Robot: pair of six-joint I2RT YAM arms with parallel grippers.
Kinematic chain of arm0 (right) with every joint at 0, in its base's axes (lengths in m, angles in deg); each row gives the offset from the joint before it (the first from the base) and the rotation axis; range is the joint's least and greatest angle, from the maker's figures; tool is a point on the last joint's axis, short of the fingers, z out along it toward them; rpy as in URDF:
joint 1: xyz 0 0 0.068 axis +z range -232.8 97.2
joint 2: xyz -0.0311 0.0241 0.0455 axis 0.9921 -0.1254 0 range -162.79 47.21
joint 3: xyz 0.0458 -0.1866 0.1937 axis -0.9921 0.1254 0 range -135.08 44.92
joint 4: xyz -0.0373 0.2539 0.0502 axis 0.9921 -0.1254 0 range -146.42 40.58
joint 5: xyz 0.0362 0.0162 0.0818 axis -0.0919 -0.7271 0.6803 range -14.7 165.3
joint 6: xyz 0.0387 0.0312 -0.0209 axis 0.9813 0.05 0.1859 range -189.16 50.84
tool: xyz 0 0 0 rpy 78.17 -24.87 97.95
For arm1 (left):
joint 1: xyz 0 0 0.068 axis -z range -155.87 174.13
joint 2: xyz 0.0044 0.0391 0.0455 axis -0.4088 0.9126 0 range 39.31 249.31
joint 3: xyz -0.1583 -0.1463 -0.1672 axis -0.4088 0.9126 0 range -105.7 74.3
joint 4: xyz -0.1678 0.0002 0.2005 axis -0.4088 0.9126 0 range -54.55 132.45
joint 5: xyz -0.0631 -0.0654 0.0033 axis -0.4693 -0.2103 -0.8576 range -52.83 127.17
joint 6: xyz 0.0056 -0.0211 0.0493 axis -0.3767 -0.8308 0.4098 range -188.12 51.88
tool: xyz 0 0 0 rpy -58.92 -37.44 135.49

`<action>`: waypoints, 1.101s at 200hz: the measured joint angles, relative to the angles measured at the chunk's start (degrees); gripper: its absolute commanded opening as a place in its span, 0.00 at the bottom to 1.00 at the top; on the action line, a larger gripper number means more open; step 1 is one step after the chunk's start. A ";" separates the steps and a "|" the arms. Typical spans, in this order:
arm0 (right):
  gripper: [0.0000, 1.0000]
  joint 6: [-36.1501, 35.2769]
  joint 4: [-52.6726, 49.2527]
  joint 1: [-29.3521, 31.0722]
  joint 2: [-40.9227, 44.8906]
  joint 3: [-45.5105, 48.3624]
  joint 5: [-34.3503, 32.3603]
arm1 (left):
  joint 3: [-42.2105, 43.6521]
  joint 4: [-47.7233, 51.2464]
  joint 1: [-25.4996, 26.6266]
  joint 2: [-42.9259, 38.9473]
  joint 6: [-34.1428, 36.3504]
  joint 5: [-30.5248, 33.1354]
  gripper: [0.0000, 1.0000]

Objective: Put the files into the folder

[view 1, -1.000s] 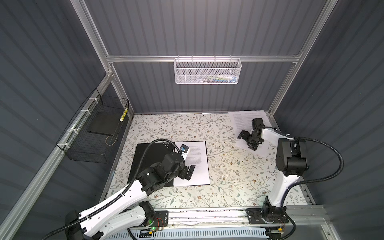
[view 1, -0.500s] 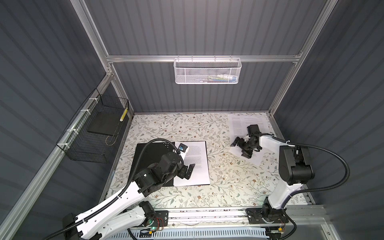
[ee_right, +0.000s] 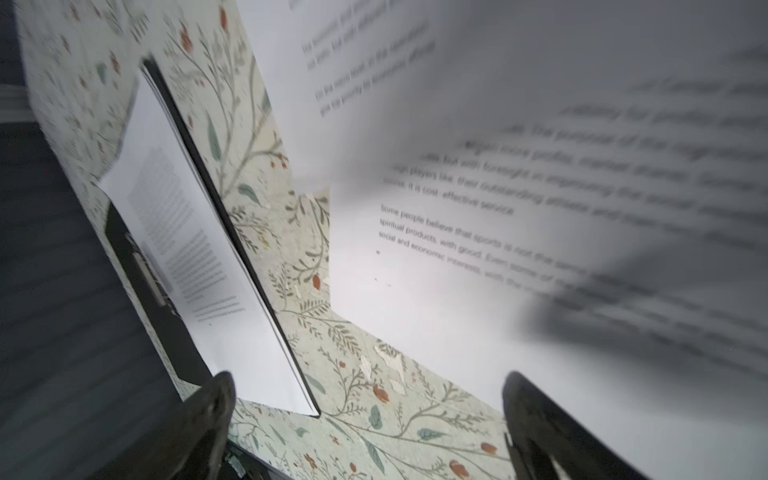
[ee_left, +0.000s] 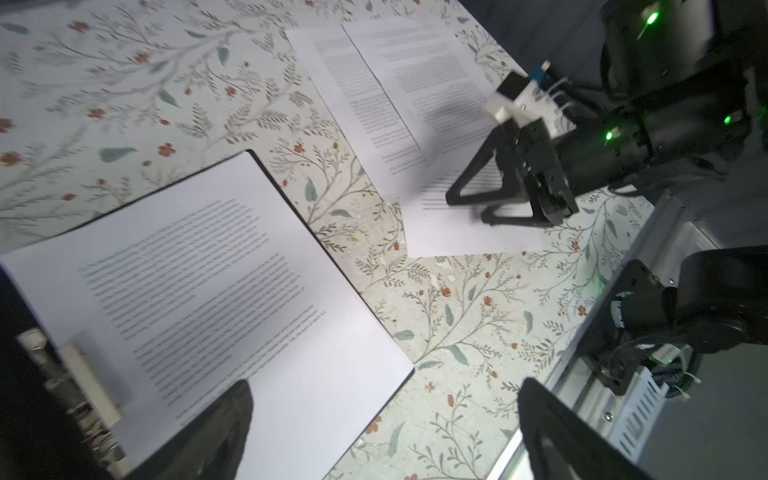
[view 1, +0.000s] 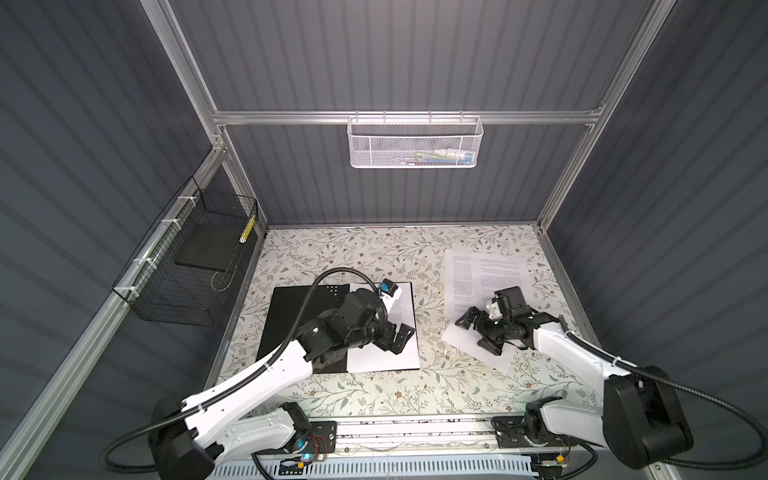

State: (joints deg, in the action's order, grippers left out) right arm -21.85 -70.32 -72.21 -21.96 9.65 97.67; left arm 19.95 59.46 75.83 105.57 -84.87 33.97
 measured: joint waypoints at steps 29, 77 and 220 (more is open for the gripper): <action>0.99 -2.82 -0.42 -8.92 -0.04 -1.97 0.76 | -4.92 -3.10 1.90 13.55 -1.75 -5.73 1.00; 0.99 -5.84 0.22 -12.81 -6.21 -2.16 3.41 | -19.65 -4.61 9.94 36.50 -1.73 -9.55 1.00; 0.99 -6.97 3.52 -14.25 -23.21 -12.22 7.65 | -35.08 -8.48 11.37 58.27 -0.35 -15.80 1.00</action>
State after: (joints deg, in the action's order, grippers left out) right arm -28.83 -66.81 -86.46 -45.17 -2.56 105.32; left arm -15.13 50.98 87.20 163.84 -85.22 18.17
